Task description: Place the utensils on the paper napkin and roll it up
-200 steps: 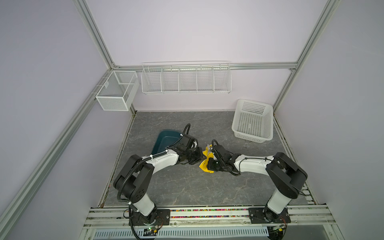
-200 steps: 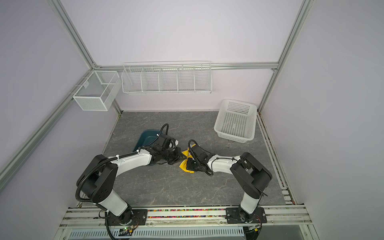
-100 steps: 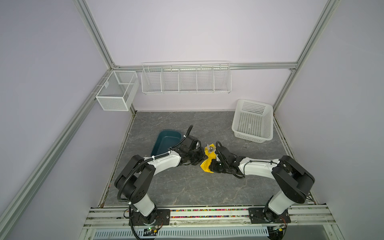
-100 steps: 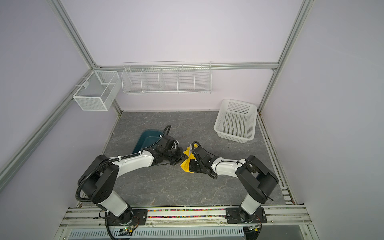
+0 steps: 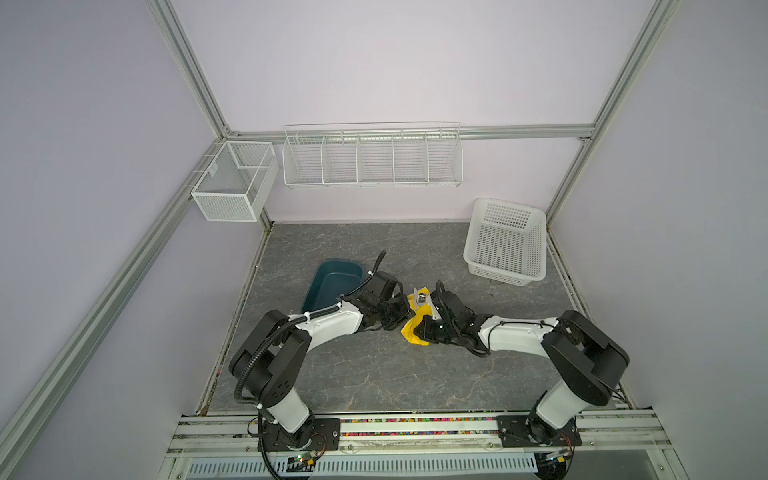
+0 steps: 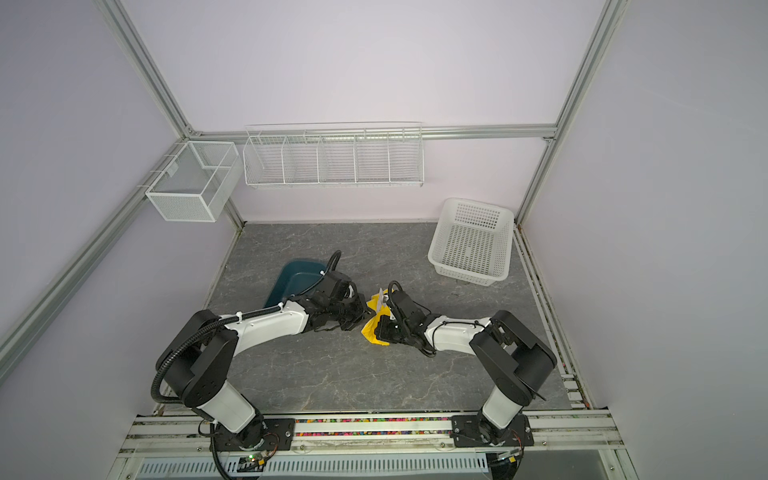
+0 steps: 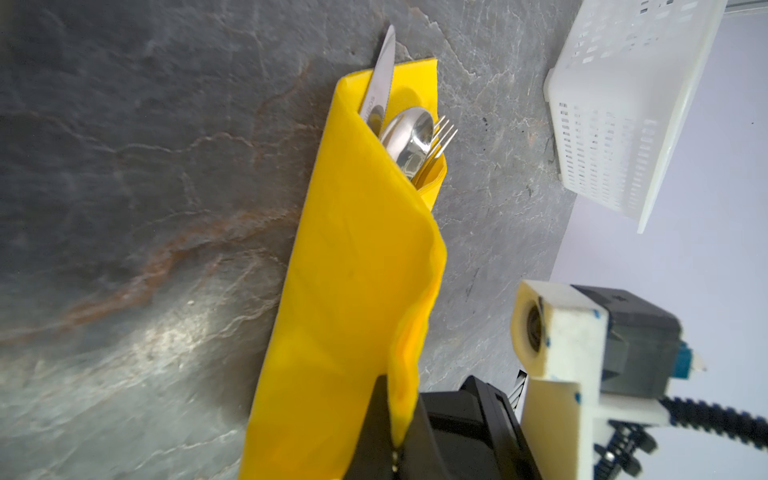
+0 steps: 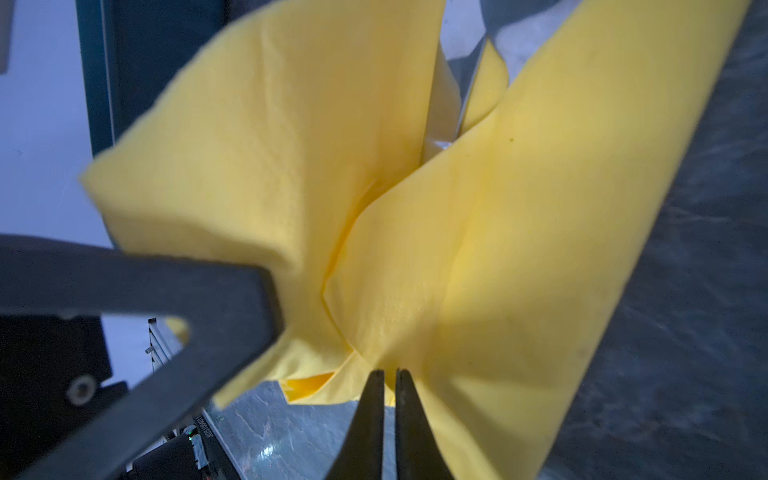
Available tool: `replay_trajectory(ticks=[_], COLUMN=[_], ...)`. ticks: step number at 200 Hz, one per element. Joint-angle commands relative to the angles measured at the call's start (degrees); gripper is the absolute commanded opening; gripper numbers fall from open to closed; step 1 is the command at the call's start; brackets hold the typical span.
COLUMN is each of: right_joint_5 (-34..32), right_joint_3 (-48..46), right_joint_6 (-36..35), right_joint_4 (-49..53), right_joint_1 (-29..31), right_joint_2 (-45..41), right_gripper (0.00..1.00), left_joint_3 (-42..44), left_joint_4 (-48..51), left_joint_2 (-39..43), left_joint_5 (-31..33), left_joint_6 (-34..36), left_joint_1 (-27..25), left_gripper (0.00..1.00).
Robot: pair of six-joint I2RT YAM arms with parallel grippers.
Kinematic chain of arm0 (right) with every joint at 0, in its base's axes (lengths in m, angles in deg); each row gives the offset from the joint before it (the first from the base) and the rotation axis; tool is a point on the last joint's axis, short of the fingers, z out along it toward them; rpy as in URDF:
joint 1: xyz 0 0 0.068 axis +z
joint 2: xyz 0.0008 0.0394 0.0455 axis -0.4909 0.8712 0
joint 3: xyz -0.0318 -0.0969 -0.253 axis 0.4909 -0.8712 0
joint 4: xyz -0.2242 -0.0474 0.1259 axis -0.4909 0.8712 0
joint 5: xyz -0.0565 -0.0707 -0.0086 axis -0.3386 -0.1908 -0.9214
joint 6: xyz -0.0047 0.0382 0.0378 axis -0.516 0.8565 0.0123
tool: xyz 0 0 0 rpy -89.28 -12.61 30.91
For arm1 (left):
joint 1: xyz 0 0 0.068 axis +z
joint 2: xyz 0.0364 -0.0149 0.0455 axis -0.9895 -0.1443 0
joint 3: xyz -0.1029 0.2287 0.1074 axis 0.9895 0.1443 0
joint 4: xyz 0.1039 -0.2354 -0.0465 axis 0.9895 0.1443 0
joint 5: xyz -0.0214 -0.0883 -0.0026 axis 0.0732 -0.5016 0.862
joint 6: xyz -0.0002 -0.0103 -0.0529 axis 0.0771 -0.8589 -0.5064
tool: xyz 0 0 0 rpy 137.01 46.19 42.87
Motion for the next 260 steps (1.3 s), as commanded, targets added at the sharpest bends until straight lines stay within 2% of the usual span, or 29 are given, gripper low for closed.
replay_trajectory(ticks=[1,46,141,195,229,260], right_joint_5=[0.05,1.20,3.22,-1.94,-8.56,-6.34], right_joint_3=[-0.42,-2.02,-3.25,-6.80,-10.42,-10.89], right_joint_6=[-0.16,0.22,0.05,1.04,5.51,5.13], right_joint_4=[1.29,-0.53,-3.01,0.11,2.64,1.37], right_joint_1=[-0.76,-1.04,-2.38,-2.78,-3.63,-4.86], right_joint_2=[1.87,2.42,-0.95,-8.74,-13.78,-12.77], right_gripper=[0.11,0.11,0.13,0.18,0.20,0.16], left_joint_3=[-1.62,-4.94,-7.98,-8.33,-8.90,-9.55], left_joint_4=[0.65,2.06,0.65,0.22,-0.14,-0.05], left_joint_2=[-0.37,-3.44,-9.12,-10.01,-10.23,-10.37], left_joint_5=[-0.50,-2.98,-4.69,-5.08,-6.03,-6.49], left_joint_6=[0.16,3.38,1.84,1.84,1.59,1.48], left_joint_1=[-0.64,-2.31,-3.15,-3.15,-3.10,-3.15], left_gripper=[0.05,0.05,0.05,0.05,0.06,0.06])
